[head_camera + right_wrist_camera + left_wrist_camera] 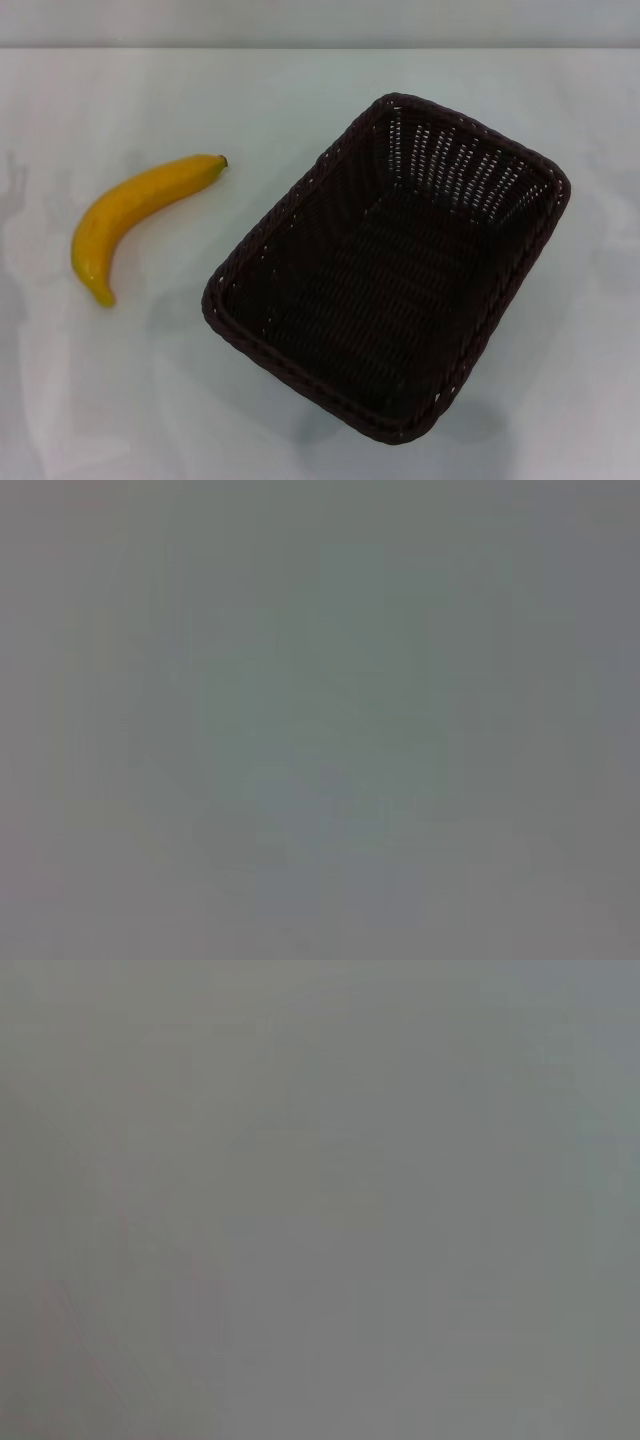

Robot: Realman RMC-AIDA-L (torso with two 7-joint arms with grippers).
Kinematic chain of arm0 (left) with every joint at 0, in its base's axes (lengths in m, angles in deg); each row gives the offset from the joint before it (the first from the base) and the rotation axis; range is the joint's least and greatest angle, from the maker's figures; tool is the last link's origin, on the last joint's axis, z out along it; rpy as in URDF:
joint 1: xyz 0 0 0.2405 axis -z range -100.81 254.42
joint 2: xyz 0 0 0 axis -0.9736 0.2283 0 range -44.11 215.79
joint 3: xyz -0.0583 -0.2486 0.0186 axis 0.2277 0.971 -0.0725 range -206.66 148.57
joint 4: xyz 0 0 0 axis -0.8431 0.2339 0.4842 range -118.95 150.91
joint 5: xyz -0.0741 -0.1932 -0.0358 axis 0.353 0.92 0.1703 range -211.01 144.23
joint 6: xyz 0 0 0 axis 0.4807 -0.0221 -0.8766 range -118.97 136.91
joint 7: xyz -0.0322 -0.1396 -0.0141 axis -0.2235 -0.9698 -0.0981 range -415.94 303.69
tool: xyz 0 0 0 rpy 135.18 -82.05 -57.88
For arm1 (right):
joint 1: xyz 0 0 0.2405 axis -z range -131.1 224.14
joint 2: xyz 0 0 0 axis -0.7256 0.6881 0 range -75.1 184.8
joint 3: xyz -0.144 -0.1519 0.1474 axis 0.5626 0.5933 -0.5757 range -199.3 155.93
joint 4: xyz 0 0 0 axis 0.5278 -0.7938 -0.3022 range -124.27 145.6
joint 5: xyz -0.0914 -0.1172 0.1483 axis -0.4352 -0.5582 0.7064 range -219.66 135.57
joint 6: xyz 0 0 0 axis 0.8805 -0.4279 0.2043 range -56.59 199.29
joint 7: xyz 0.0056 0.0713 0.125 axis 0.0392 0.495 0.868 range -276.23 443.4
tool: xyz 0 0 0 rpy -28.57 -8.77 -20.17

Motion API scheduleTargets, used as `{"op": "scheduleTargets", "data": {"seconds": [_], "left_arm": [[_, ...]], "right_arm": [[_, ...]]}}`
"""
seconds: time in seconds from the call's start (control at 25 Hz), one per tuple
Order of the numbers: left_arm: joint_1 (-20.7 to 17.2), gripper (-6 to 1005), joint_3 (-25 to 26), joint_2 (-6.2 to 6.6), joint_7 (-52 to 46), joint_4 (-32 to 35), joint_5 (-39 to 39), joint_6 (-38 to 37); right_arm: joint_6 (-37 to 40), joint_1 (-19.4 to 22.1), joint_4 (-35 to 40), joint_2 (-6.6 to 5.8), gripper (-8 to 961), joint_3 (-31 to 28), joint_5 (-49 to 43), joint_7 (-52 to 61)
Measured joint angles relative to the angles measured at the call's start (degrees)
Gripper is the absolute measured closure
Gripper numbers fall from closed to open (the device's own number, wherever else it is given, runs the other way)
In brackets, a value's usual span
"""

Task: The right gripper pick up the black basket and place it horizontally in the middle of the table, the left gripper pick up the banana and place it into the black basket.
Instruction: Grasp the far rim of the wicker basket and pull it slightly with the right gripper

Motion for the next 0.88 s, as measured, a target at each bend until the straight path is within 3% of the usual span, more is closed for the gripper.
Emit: {"op": "scheduleTargets", "data": {"seconds": [0.32, 0.44, 0.52, 0.64, 0.68, 0.72, 0.88], "left_arm": [[0.3, 121, 0.1, 0.00, 0.0, 0.1, 1.2, 1.5], [0.3, 121, -0.2, 0.00, 0.0, 0.1, 1.3, 1.6], [0.3, 121, -0.3, 0.00, -0.2, 0.1, 1.4, 1.6], [0.3, 121, -0.4, 0.00, -1.4, 0.2, 1.4, 1.6], [0.3, 121, -0.4, 0.00, -2.2, 0.2, 1.4, 1.7], [0.3, 121, -0.4, 0.00, -2.6, 0.2, 1.4, 1.7], [0.2, 121, -0.5, 0.00, -3.5, 0.4, 1.1, 2.5]], "right_arm": [[6.7, 0.0, 13.9, -2.46, 160, -0.4, -19.6, 20.0], [8.0, -1.0, 20.2, -4.26, 160, -0.4, -30.6, 32.1], [7.8, -1.5, 21.7, -4.79, 159, -0.2, -34.1, 35.6], [5.1, -3.9, 26.6, -6.18, 159, -0.1, -46.6, 47.6], [5.1, -3.9, 26.6, -6.18, 159, -0.1, -46.6, 47.6], [2.1, -5.6, 29.2, -6.55, 159, -0.3, -53.6, 54.0], [-6.5, -8.8, 36.2, -6.81, 159, -0.5, -65.8, 65.4]]}}
